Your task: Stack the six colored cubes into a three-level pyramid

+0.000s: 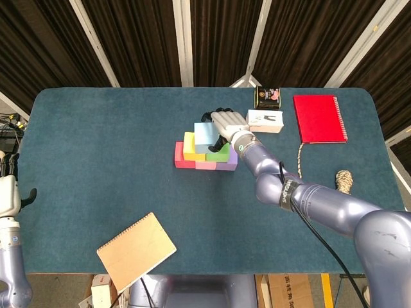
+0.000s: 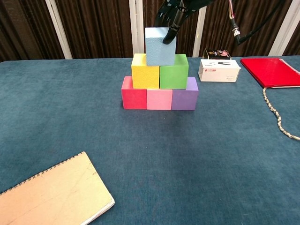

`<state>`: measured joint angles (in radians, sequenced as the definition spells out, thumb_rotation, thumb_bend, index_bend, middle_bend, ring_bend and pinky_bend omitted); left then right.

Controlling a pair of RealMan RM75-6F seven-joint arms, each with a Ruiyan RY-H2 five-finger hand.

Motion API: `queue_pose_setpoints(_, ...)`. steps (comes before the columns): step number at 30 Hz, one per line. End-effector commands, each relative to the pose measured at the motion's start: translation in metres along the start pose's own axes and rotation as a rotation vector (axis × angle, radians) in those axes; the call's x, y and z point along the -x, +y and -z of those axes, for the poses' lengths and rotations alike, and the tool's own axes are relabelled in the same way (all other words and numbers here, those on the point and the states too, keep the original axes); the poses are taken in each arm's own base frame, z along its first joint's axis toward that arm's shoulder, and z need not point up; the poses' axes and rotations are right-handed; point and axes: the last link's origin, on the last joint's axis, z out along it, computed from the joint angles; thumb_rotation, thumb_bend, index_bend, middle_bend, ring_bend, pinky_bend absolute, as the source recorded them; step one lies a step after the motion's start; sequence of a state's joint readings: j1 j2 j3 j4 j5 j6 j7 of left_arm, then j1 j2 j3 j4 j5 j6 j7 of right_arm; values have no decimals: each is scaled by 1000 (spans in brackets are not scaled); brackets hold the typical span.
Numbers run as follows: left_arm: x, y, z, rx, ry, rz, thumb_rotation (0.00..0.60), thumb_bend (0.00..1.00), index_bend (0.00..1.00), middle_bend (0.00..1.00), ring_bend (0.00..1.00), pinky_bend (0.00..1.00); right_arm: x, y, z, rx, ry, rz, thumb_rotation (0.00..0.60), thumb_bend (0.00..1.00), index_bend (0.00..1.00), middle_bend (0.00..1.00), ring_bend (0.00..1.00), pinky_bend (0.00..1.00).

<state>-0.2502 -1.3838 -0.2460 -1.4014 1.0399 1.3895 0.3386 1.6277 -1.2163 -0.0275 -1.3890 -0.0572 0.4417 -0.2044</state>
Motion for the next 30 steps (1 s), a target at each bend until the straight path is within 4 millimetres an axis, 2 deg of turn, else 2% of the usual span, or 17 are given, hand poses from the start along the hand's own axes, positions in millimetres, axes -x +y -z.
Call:
queue_pose_setpoints(1, 0, 0, 0, 0, 1, 0, 600, 351, 62, 18, 0, 0, 0, 0, 0, 1, -2, 3, 600, 298, 186, 170, 25, 0)
queue_pose_setpoints(6, 0, 0, 0, -2, 2, -2, 600, 351, 62, 17, 0, 0, 0, 1, 1, 2, -13, 6, 600, 277, 73, 134, 2, 0)
queue_pose_setpoints(9, 0, 0, 0, -3, 4, -3, 600, 352, 62, 16, 0, 0, 0, -1, 3, -3, -25, 2, 600, 237, 2, 61, 0, 0)
queue_pose_setpoints(12, 0, 0, 0, -5, 7, -1, 600, 351, 62, 13, 0, 0, 0, -3, 6, -16, -48, 0, 600, 205, 0, 3, 0, 0)
queue_pose_setpoints(17, -1, -1, -1, -7, 17, 9, 600, 351, 61, 4, 0, 0, -8, -6, 18, -40, -52, -16, 600, 185, 0, 0, 0, 0)
queue_pose_setpoints(21, -2, -3, -2, -3, 24, 19, 600, 351, 61, 1, 0, 0, -24, -8, 43, -100, 37, -87, 600, 186, 0, 0, 0, 0)
queue_pose_setpoints(24, -3, -3, -2, 6, 24, 29, 600, 351, 61, 0, 0, 0, -36, 4, 70, -142, 170, -127, 600, 186, 0, 0, 0, 0)
queue_pose_setpoints(27, -3, -2, 0, 25, 16, 44, 600, 351, 61, 0, 0, 0, -39, 33, 109, -150, 334, -116, 600, 186, 0, 0, 0, 0)
queue_pose_setpoints(30, -4, -1, 1, 48, 4, 61, 600, 351, 61, 0, 0, 0, -31, 61, 144, -137, 399, -119, 600, 186, 0, 0, 0, 0)
